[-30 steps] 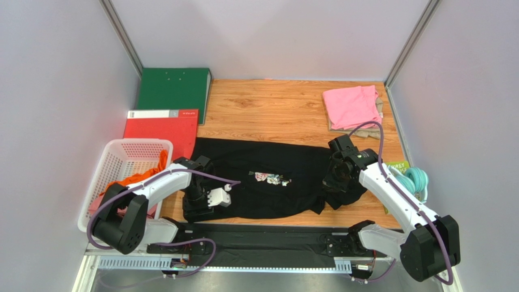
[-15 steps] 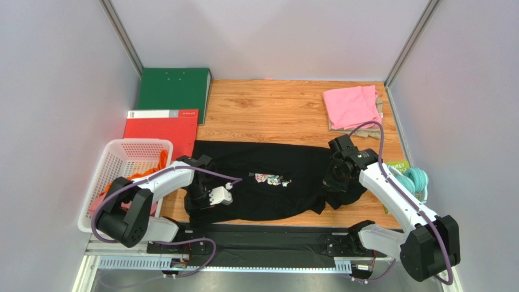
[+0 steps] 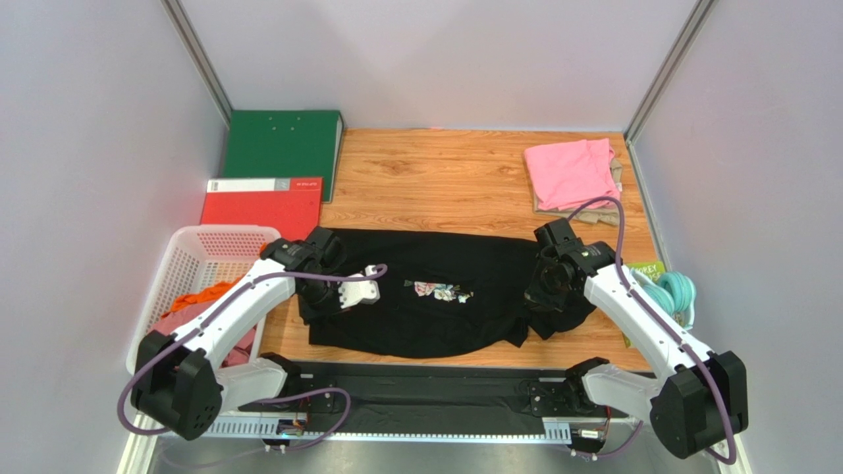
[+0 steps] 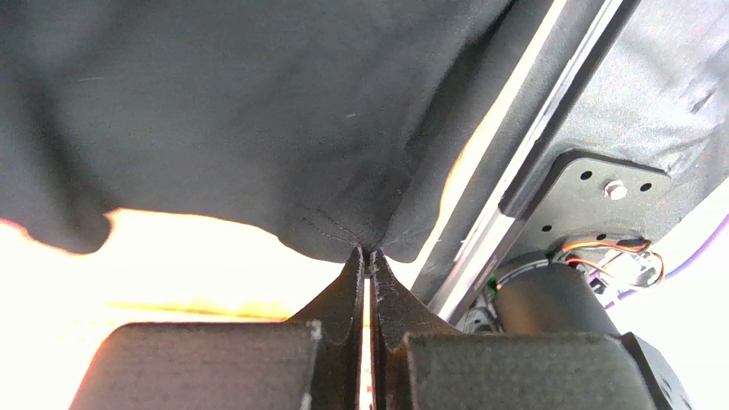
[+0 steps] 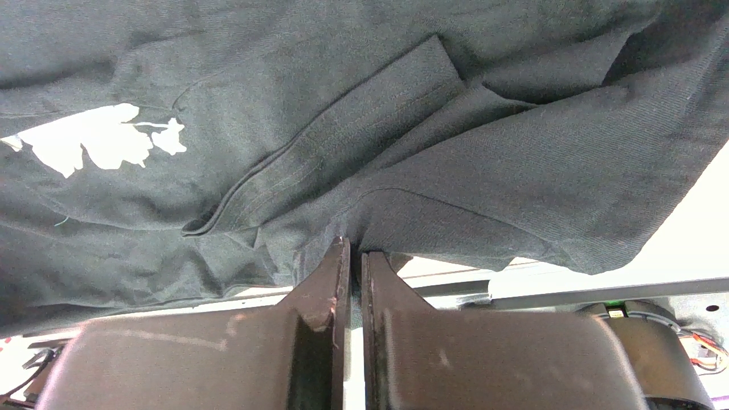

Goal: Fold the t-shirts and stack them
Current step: Fold the other side of the tshirt into a rectangle

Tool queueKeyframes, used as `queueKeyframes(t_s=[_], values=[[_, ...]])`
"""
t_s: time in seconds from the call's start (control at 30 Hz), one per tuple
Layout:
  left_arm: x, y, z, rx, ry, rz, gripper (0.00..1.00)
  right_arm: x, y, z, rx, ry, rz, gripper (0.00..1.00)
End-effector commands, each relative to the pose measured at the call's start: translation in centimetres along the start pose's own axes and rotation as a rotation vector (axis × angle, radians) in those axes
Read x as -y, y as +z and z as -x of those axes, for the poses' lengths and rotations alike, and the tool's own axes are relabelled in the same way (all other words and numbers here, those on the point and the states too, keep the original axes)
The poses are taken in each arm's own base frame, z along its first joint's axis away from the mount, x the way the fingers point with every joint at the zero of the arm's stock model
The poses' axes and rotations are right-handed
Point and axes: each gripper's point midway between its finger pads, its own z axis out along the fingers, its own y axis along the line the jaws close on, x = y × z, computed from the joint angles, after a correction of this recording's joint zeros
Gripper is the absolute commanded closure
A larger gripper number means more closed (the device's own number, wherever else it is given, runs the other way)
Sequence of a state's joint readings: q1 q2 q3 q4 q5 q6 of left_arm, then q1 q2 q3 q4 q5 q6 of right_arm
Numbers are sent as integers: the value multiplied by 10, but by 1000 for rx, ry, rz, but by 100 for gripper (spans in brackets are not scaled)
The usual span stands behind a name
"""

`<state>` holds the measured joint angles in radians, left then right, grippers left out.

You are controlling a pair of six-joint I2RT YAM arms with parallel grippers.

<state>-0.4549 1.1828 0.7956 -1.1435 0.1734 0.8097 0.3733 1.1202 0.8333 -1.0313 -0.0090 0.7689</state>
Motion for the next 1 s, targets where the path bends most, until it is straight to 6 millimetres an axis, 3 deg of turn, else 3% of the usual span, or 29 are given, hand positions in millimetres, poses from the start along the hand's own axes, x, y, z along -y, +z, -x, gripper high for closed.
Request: queueKeyframes(t_s=[0.0, 0.13, 0.4, 0.5, 0.67, 0.83, 0.97], values=[[11, -29, -1, 24, -20, 7, 100, -12, -17, 14, 68, -4, 58, 100], [25, -36, -13, 7, -24, 2, 100, -7, -28, 9, 75, -1, 65, 100], [39, -40, -40, -17, -54, 45, 100, 12, -60, -20, 63, 31, 112, 100], [44, -42, -44, -13, -65, 44, 100, 20, -75, -29, 65, 37, 113, 100], [41, -43, -42, -4, -67, 55, 100, 23, -82, -32, 72, 43, 126, 100], [4, -57, -27, -15, -34, 129, 100, -2, -95, 2, 159, 18, 160, 100], [-48, -86, -2, 26, -29, 204, 100, -22, -91, 34, 203, -2, 139, 100]])
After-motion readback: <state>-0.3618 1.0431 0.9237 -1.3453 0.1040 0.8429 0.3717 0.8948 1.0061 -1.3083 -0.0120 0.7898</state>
